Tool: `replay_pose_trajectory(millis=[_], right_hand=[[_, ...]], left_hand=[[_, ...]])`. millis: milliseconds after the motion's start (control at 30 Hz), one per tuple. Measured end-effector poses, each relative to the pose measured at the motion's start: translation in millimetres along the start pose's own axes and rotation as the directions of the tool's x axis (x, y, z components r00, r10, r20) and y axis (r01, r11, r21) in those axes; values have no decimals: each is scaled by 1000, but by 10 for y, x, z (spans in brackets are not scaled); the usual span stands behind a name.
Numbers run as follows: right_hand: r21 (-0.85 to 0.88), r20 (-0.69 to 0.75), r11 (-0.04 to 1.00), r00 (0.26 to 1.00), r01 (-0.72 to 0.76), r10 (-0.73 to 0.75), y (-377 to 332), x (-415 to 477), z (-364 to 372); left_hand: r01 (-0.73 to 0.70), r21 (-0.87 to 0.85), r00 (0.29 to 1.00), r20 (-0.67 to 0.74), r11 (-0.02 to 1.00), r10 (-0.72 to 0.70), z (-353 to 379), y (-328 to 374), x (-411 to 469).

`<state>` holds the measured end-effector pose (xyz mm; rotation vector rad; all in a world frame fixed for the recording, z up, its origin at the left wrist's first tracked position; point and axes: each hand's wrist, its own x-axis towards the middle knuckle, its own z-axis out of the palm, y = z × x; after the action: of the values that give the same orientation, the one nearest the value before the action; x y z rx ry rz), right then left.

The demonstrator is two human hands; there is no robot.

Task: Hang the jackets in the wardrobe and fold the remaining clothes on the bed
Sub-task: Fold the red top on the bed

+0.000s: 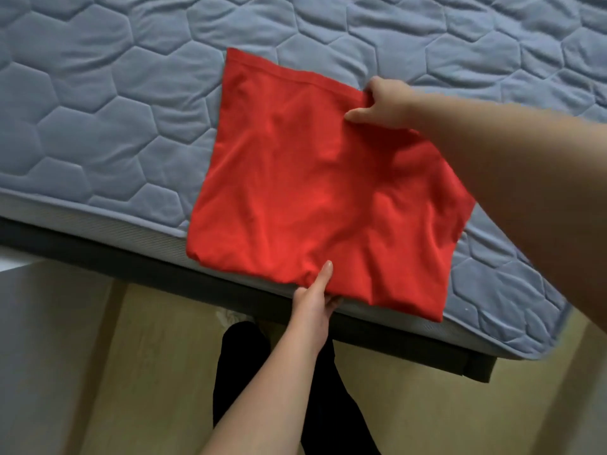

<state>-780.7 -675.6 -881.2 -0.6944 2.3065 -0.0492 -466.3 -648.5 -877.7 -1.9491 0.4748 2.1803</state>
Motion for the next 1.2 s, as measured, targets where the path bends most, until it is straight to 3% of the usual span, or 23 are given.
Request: replay_pose_trajectory(millis=[100, 267, 467, 667, 767, 933, 1067, 1200], right_hand=[[-75, 176, 997, 984, 19, -5, -43, -84, -169], [256, 206, 964, 978, -77, 23, 0, -364, -482], [639, 132, 752, 986, -163, 101, 106, -913, -1321], [909, -33, 417, 994, -13, 103, 237, -1595, -2373], [911, 1, 411, 996, -39, 90, 394, -1875, -2473], [835, 108, 521, 981, -177, 160, 640, -2101, -1507], [807, 106, 550, 969, -216, 225, 730, -2292, -54], [696, 359, 597, 913, -399, 193, 760, -2423, 1072]], left_hand=[[-14, 18, 993, 118, 1000, 12, -44, 20, -118], [-67, 158, 952, 305, 985, 16, -202, 359, -440], [-394, 234, 842, 479, 889, 247, -2, 1603, -1024], [-666, 326, 659, 678, 671, 325, 784, 2885, -1864], [-682, 354, 663, 669, 640, 336, 1044, 3151, -2084], [-718, 531, 696, 539, 450, 473, 815, 2874, -1542], [-629, 723, 757, 485, 286, 437, 90, 2238, -755], [-454, 864, 862, 363, 219, 352, -539, 1830, -164]])
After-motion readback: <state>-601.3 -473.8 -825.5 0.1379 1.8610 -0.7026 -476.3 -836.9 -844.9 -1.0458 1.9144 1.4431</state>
